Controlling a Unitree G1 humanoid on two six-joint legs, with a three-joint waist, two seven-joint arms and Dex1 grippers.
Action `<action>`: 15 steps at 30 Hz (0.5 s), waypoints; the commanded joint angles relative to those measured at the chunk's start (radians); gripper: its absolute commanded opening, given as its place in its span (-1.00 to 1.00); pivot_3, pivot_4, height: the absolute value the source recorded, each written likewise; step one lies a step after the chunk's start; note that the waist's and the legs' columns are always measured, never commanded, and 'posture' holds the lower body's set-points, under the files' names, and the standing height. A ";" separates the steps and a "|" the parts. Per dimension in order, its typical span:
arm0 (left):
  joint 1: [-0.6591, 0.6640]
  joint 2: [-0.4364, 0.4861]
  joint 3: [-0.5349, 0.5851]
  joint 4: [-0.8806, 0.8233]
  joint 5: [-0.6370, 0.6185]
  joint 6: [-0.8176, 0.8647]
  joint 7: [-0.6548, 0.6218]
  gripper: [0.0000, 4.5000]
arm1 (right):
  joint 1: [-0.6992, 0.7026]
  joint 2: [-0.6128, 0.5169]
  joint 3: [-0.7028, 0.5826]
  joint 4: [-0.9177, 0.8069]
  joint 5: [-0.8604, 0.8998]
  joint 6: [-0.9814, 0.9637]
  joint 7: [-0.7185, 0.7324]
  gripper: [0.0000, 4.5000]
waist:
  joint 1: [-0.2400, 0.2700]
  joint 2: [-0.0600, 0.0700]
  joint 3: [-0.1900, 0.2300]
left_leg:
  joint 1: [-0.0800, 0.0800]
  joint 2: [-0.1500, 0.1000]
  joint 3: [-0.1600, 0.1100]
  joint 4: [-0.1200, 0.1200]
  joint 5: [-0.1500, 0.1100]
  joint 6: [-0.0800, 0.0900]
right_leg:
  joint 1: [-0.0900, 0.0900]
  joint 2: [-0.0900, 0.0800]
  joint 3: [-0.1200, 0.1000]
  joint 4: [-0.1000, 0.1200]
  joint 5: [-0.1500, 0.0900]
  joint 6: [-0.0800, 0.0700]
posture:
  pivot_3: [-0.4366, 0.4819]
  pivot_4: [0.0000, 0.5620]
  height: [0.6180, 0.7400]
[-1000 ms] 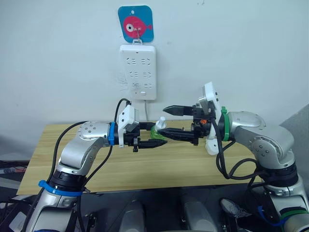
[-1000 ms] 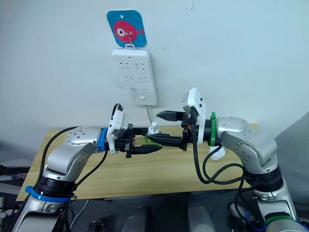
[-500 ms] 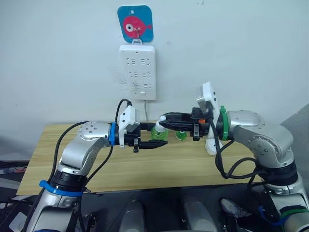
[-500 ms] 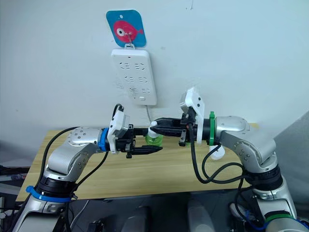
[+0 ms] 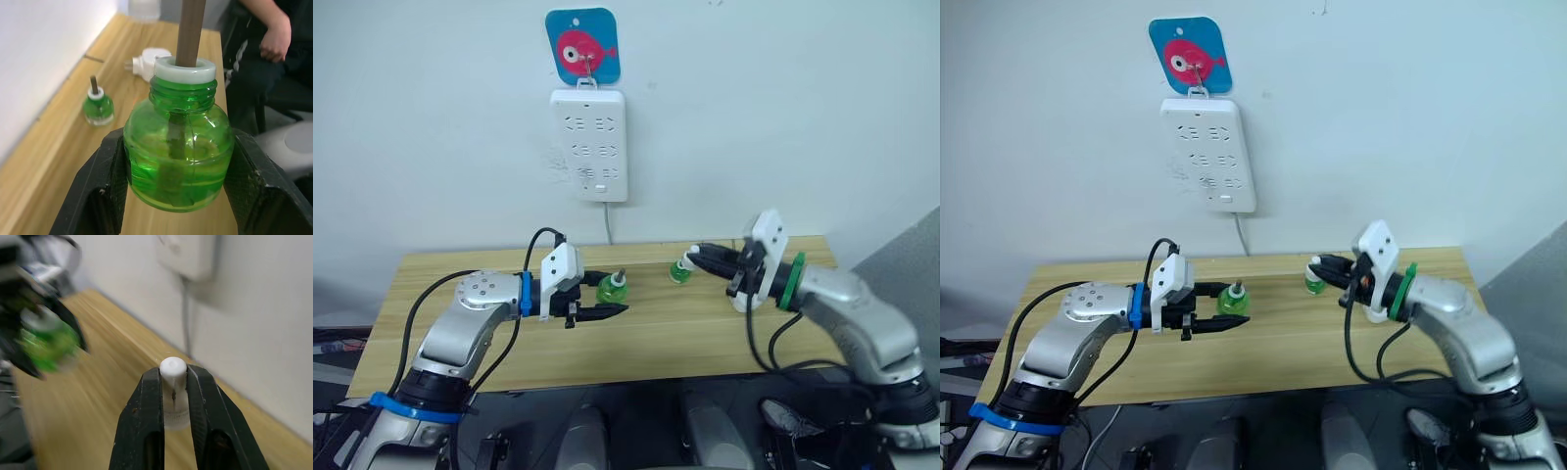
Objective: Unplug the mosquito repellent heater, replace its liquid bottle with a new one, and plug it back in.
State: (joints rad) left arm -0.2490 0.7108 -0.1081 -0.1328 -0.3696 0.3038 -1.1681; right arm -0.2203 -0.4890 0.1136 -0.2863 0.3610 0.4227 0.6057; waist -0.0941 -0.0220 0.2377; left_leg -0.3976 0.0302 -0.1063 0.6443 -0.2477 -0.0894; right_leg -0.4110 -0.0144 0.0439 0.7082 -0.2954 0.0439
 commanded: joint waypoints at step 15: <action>0.110 0.101 0.111 -0.209 -0.096 0.122 0.022 0.03 | -0.074 0.207 0.060 0.777 -0.334 -0.669 -0.117 -0.86 | 0.010 0.004 0.035 | 0.000 0.000 -0.001 0.000 0.000 0.000 | 0.000 0.000 0.000 0.001 -0.001 -0.001 | -0.14 0.02 0.75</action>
State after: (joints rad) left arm -0.1458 0.8011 -0.0289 -0.3080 -0.4490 0.4279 -1.1470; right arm -0.2929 -0.2892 0.1851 0.4778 0.0328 -0.2070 0.4927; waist -0.0837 -0.0178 0.2725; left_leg -0.3971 0.0303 -0.1067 0.6441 -0.2477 -0.0895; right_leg -0.4107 -0.0142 0.0439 0.7089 -0.2960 0.0428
